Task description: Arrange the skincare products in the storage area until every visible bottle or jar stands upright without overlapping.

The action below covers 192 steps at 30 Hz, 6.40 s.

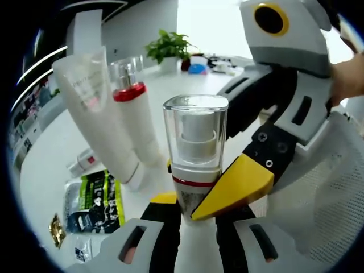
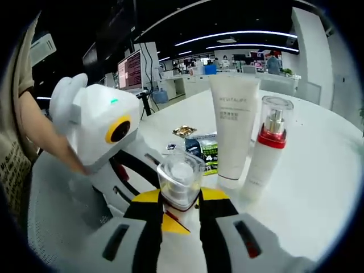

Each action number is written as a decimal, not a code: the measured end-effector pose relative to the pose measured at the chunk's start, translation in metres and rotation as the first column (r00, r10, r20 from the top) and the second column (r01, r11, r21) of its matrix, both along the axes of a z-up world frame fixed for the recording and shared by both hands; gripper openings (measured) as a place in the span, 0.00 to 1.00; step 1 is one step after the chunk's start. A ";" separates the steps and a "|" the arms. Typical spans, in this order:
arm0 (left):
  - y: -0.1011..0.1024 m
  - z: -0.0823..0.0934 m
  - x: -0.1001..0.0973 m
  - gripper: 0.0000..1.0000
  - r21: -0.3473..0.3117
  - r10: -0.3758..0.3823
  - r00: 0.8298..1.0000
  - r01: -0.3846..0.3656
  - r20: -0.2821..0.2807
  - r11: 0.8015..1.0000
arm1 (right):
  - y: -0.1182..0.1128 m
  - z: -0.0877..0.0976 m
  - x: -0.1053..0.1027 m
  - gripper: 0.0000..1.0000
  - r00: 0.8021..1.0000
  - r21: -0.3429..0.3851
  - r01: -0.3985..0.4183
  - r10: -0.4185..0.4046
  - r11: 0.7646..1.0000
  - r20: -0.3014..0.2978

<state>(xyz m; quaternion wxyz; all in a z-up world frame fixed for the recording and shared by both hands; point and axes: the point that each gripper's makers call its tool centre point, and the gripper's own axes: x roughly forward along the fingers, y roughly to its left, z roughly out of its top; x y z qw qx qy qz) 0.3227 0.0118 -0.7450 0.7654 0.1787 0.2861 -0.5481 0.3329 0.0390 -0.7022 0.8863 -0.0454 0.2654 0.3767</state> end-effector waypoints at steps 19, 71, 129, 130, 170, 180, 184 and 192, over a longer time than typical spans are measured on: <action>-0.007 -0.021 0.003 0.19 -0.003 -0.050 0.999 0.050 0.021 0.999 | -0.007 -0.017 0.000 0.25 1.000 -0.146 0.022 -0.019 0.989 0.024; -0.044 -0.024 0.043 0.18 -0.099 -0.005 1.000 0.006 0.009 0.995 | -0.046 -0.024 0.041 0.23 0.984 -0.236 0.144 -0.113 0.961 0.137; -0.015 -0.018 0.043 0.17 -0.021 0.025 0.999 -0.024 0.045 0.999 | -0.068 -0.037 0.058 0.22 0.916 -0.213 0.400 -0.378 0.892 0.134; -0.014 -0.018 0.043 0.17 -0.022 0.027 0.999 -0.026 0.045 0.999 | -0.068 -0.036 0.058 0.22 0.916 -0.216 0.400 -0.378 0.891 0.137; 0.052 0.020 0.004 0.57 -0.035 0.238 0.970 -0.240 -0.054 0.970 | -0.052 -0.011 0.005 0.86 0.962 -0.135 0.273 -0.269 0.953 0.044; 0.086 0.029 -0.004 0.67 -0.026 0.341 0.937 -0.344 -0.079 0.939 | -0.036 -0.001 -0.012 0.98 0.978 -0.096 0.206 -0.206 0.974 0.000; 0.101 0.033 -0.008 0.70 -0.032 0.384 0.919 -0.388 -0.093 0.921 | -0.033 0.001 -0.015 0.98 0.983 -0.090 0.183 -0.184 0.979 -0.002; 0.134 0.038 -0.020 0.77 -0.025 0.446 0.888 -0.451 -0.108 0.892 | -0.038 0.008 -0.021 1.00 0.982 -0.069 0.187 -0.187 0.980 0.002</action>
